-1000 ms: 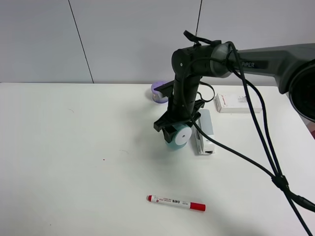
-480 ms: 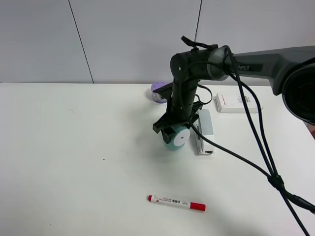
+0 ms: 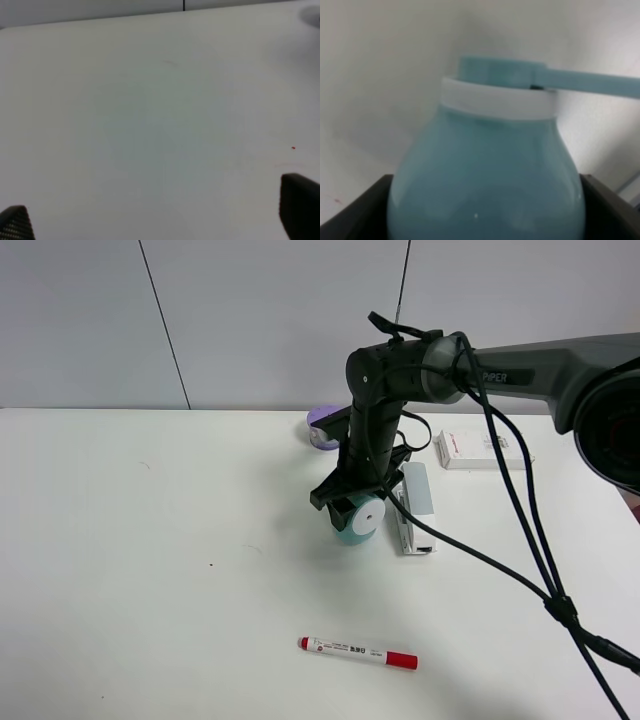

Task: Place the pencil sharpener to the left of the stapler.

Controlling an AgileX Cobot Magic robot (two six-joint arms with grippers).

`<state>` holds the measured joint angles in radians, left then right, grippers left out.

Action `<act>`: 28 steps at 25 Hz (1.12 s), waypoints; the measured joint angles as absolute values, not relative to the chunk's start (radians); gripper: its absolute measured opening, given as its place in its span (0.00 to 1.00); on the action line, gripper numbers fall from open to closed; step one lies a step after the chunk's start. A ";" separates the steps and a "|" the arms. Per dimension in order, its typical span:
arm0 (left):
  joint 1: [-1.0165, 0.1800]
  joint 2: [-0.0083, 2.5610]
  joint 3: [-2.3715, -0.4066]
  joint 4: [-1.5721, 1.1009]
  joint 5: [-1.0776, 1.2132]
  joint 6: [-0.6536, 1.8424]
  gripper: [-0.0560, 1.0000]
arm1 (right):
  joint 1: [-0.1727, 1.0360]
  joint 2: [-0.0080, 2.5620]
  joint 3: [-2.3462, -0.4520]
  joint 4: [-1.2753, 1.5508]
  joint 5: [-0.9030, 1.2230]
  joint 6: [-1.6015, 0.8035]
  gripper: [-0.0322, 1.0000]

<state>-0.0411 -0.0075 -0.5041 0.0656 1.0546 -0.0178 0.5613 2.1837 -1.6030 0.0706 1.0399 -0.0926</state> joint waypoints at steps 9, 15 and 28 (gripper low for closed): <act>-0.041 -0.007 -0.504 0.066 1.055 -0.018 0.99 | 0.561 2.189 -1.603 0.068 1.020 -0.112 0.98; -0.041 -0.007 -0.504 0.066 1.055 -0.018 0.99 | 0.561 2.108 -1.603 0.116 1.068 -0.120 0.99; -0.041 -0.007 -0.504 0.066 1.055 -0.018 0.99 | 0.532 1.794 -1.603 0.150 1.213 -0.075 0.99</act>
<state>-0.0411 -0.0075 -0.5041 0.0656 1.0546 -0.0178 0.5324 1.7937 -1.6030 0.1498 1.2126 -0.0752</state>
